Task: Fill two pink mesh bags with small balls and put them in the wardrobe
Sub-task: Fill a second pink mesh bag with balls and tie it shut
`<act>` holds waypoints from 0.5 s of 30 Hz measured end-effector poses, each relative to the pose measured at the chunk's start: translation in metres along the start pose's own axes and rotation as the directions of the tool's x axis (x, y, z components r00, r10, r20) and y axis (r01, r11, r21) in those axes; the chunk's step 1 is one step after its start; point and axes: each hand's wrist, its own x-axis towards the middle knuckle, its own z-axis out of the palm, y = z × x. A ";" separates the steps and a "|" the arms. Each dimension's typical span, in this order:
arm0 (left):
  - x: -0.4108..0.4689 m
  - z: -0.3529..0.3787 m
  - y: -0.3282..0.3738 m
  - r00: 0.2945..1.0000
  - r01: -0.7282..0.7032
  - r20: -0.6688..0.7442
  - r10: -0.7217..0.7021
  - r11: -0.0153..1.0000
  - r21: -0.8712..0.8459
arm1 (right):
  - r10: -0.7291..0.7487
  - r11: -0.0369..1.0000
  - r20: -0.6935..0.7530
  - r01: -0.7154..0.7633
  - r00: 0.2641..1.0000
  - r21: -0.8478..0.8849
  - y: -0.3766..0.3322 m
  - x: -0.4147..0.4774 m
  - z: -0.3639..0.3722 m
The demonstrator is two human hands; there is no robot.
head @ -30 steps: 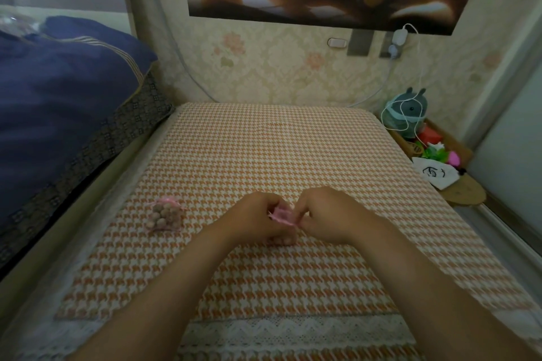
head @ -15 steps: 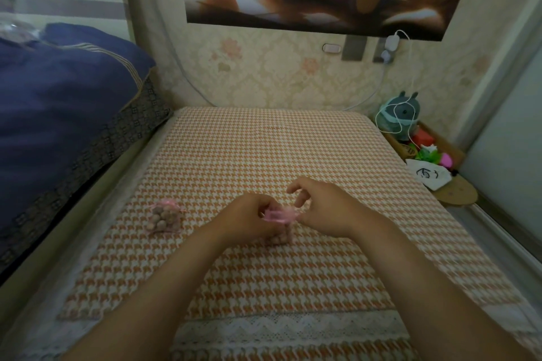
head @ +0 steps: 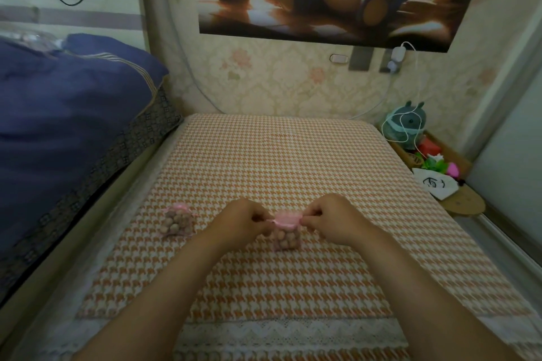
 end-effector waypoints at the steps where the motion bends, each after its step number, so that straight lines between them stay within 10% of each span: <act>1: 0.000 -0.002 -0.001 1.000 0.005 0.002 -0.005 1.000 -0.002 | 0.014 1.000 -0.004 -0.014 1.000 -0.004 0.002 0.001 -0.001; 15: -0.001 -0.014 -0.005 0.938 0.305 -0.029 -0.346 0.860 -0.409 | 0.300 0.742 0.165 -0.339 0.939 0.578 0.011 0.006 -0.002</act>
